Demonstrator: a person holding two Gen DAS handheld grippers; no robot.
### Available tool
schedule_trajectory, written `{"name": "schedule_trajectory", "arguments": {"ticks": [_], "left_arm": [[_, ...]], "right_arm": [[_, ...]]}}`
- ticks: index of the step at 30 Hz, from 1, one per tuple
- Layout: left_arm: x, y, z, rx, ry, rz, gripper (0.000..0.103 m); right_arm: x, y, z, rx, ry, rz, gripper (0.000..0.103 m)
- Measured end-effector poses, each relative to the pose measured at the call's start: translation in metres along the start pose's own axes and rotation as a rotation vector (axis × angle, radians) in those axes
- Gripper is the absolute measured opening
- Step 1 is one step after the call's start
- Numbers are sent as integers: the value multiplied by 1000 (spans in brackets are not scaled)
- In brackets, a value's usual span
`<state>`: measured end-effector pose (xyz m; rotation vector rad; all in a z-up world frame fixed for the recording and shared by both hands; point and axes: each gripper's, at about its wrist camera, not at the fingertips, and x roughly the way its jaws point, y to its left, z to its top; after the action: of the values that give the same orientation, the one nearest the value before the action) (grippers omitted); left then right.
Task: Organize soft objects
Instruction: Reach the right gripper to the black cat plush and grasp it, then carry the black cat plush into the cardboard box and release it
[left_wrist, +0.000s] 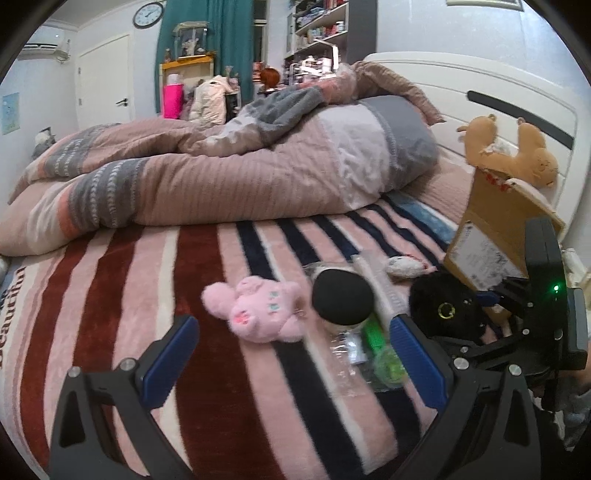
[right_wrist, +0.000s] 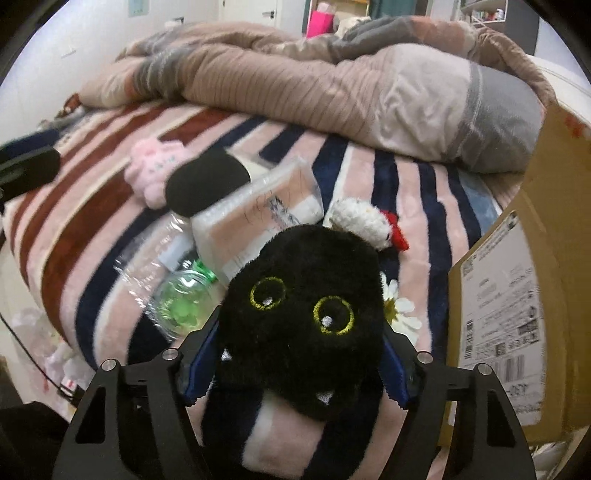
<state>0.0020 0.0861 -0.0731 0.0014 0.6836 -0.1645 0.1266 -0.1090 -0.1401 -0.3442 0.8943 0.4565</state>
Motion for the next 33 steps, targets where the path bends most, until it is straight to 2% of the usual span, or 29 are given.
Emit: {"name": "schedule_trajectory", "arguments": {"ticks": [4, 7, 13, 16, 18, 21, 24, 28, 33], "left_arm": [[-5, -13, 11, 18, -9, -121, 102], [-7, -25, 24, 39, -8, -203, 102], [-14, -62, 61, 73, -2, -378, 100], [-14, -88, 81, 87, 18, -460, 87], [-15, -105, 93, 95, 25, -493, 72], [-18, -133, 109, 130, 24, -516, 63], [-18, -164, 123, 176, 23, -512, 59], [-8, -205, 138, 244, 49, -517, 59], [23, -251, 151, 328, 120, -531, 59]], "right_arm": [[-22, 4, 6, -30, -67, 33, 71], [-43, 4, 13, -38, -136, 97, 71], [-85, 1, 28, -58, -288, 184, 71], [-106, -10, 32, -53, -360, 205, 71], [-120, -20, 32, -44, -405, 212, 71], [-138, -38, 30, -27, -465, 207, 71], [-148, -60, 26, 6, -493, 177, 71], [-156, -97, 16, 84, -502, 152, 71], [-155, -142, 1, 174, -480, 110, 71]]}}
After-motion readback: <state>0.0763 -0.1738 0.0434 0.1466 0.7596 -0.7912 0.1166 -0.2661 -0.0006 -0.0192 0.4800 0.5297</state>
